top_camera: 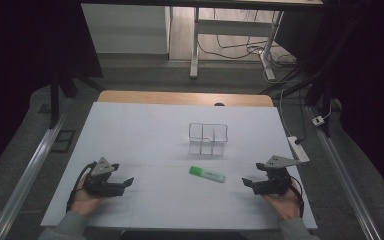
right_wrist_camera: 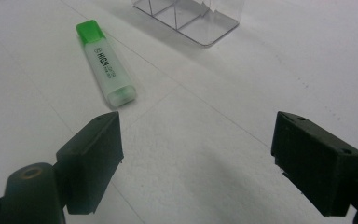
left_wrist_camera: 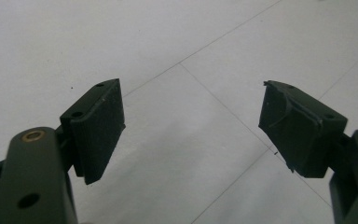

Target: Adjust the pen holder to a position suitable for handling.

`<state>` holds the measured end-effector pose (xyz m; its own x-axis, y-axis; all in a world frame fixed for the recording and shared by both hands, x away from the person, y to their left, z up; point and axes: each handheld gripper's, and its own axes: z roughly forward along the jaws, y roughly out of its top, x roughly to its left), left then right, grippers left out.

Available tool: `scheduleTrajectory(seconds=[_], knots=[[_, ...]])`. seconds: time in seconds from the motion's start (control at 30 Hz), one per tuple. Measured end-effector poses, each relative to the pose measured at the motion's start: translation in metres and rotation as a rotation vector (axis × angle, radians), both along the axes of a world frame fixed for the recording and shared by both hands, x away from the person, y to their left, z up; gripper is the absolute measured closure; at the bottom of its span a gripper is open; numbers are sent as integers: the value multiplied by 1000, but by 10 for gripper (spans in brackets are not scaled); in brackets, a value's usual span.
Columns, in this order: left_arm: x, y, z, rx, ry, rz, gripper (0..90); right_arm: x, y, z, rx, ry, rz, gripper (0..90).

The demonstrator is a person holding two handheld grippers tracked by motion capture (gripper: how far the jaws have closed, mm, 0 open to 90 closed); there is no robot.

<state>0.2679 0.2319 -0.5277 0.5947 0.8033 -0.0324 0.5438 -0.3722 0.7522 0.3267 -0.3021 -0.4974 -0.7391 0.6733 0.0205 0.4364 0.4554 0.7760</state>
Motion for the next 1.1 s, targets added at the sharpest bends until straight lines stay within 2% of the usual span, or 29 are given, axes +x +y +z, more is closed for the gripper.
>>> scheduleTrajectory(seconds=[0.57, 0.83, 0.93, 1.1], knots=[[0, 0, 0, 5, -1, 2, 220, 0, 3, 2, 16, -4, -5, 208], [1, 0, -1, 8, 3, 0, 220, 8, 6, 8, 28, -3, -17, 270], [1, 0, -1, 9, 5, 2, 220, 12, 11, 11, 13, -5, -33, 297], [2, 1, -1, 11, 7, 4, 220, 18, 17, 19, 17, 2, -57, 354]])
